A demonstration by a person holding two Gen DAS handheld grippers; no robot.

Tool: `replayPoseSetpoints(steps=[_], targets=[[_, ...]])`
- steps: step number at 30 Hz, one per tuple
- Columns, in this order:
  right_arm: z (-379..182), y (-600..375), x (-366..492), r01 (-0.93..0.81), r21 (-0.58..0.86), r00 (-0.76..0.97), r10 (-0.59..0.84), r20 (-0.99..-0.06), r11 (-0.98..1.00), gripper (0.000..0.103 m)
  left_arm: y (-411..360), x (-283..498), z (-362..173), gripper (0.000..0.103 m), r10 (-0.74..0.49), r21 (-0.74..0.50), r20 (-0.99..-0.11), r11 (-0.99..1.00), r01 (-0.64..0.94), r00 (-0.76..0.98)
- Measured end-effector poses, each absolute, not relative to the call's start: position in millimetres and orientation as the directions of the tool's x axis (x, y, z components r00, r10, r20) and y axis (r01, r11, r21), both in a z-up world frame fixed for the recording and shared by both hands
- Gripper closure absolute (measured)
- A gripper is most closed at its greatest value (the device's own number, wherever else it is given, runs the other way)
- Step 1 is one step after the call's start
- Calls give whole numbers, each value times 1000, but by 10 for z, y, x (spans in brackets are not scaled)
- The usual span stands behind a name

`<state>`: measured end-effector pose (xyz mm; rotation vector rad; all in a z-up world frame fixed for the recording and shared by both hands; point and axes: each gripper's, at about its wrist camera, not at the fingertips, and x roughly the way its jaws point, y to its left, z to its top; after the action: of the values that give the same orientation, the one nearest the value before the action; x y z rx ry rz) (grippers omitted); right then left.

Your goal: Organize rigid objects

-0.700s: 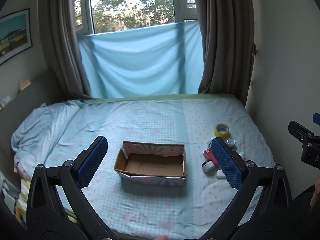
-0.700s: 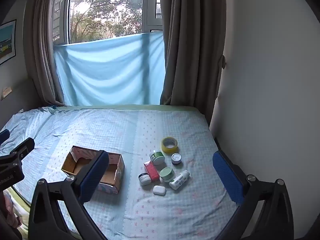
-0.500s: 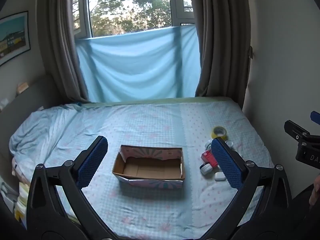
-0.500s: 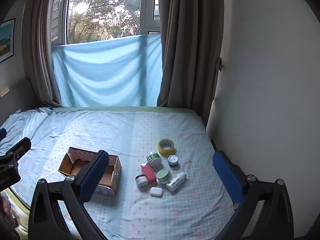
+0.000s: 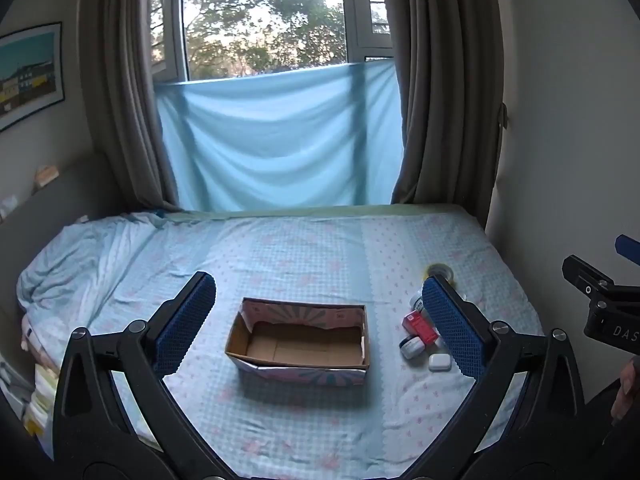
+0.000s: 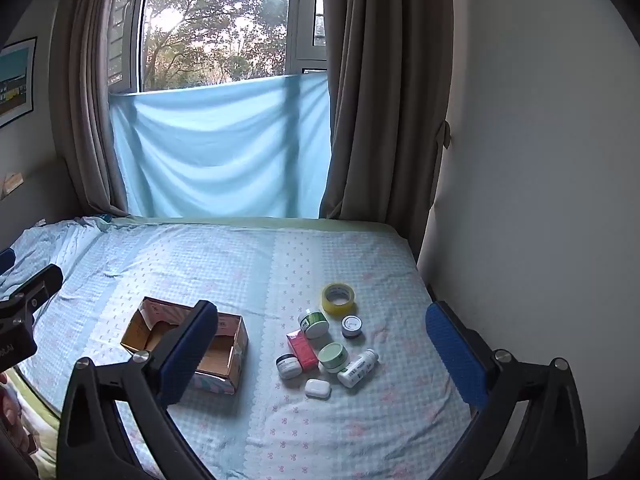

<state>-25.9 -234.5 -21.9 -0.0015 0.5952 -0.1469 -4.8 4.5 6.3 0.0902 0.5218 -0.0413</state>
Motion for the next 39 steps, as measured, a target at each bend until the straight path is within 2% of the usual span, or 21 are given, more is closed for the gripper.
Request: replayPoseSetpoints(steps=[39], targets=[[-204,-2282,-337,136,-29,816,-128,-563,990,0,162,-17,49,0,-42,31,-523,997,68,851]])
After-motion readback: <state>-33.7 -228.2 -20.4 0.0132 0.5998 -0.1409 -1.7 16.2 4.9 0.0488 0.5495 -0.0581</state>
